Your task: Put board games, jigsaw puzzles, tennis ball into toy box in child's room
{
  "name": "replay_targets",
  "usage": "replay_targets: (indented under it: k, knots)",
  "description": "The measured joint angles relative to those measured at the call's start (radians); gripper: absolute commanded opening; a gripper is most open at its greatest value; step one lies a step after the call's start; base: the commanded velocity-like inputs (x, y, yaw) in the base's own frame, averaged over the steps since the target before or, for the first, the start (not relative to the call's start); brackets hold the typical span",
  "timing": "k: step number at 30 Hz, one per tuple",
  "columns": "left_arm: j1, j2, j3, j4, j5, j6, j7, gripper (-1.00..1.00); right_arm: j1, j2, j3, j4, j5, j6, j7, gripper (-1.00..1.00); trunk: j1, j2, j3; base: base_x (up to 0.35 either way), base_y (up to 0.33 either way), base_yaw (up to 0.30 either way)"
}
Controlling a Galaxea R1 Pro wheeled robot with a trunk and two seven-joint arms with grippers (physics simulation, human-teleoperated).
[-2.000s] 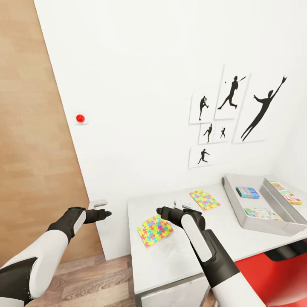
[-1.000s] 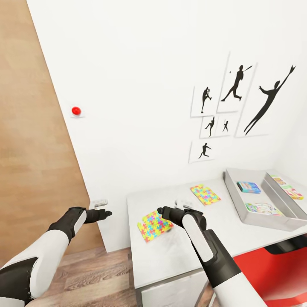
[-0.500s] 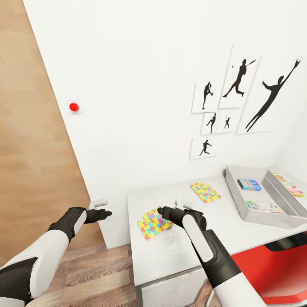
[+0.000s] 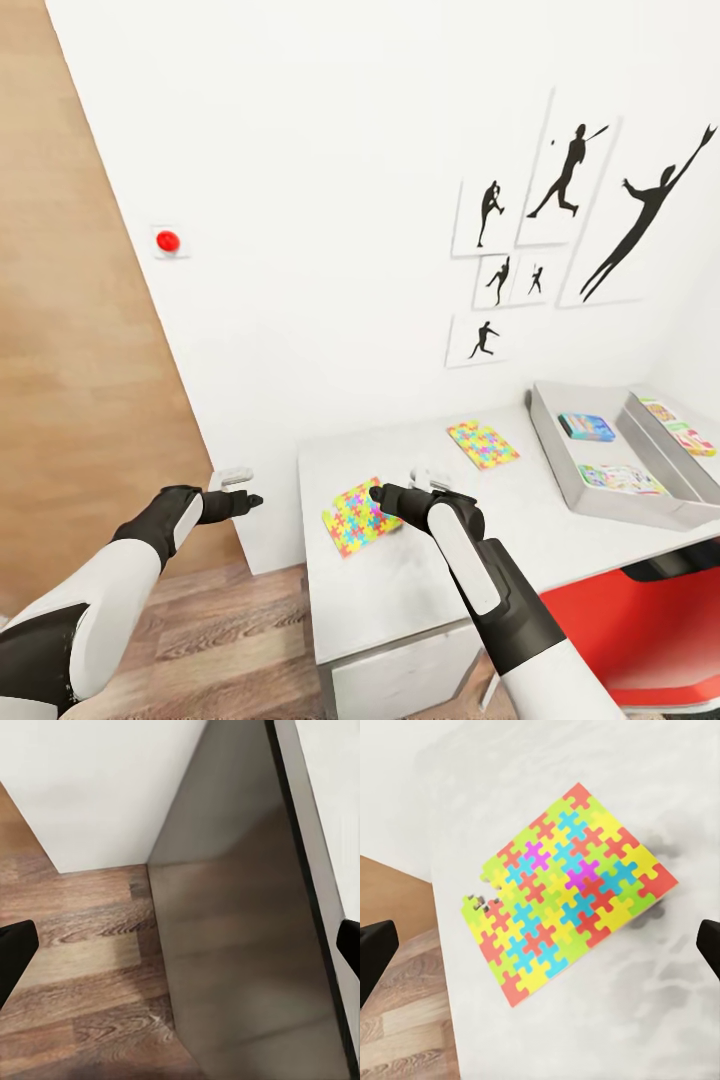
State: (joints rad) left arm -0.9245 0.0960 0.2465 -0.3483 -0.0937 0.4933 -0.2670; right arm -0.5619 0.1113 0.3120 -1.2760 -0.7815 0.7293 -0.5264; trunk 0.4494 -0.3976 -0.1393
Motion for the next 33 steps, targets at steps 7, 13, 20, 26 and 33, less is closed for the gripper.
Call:
replay_targets:
  k: [7,13,20,26,33]
  knots:
    - [0.0,0.0,0.0,0.0,0.0,0.0,0.001,1.0,0.0,0.0,0.0,0.0,0.0,0.0,0.0,1.0,0.0,0.0,-0.012,0.0,0.0,0.0]
    - [0.0,0.0,0.0,0.0,0.0,0.0,0.001,1.0,0.0,0.0,0.001,0.002,0.002,0.0,0.001,1.0,0.0,0.0,-0.021,0.0,0.0,0.0]
    - [0.0,0.0,0.0,0.0,0.0,0.0,0.001,1.0,0.0,0.001,0.0,0.001,0.003,0.0,0.002,1.0,0.0,0.0,-0.033,0.0,0.0,0.0]
    - [0.0,0.0,0.0,0.0,0.001,0.0,-0.001,1.0,0.0,0.001,-0.001,0.002,0.0,-0.002,0.005,1.0,0.0,0.0,-0.043,0.0,0.0,0.0]
    - [0.0,0.001,-0.001,0.0,0.0,0.001,-0.006,1.0,-0.057,0.002,-0.047,-0.004,-0.002,0.024,0.0,1.0,0.0,0.0,-0.054,0.0,0.0,0.0]
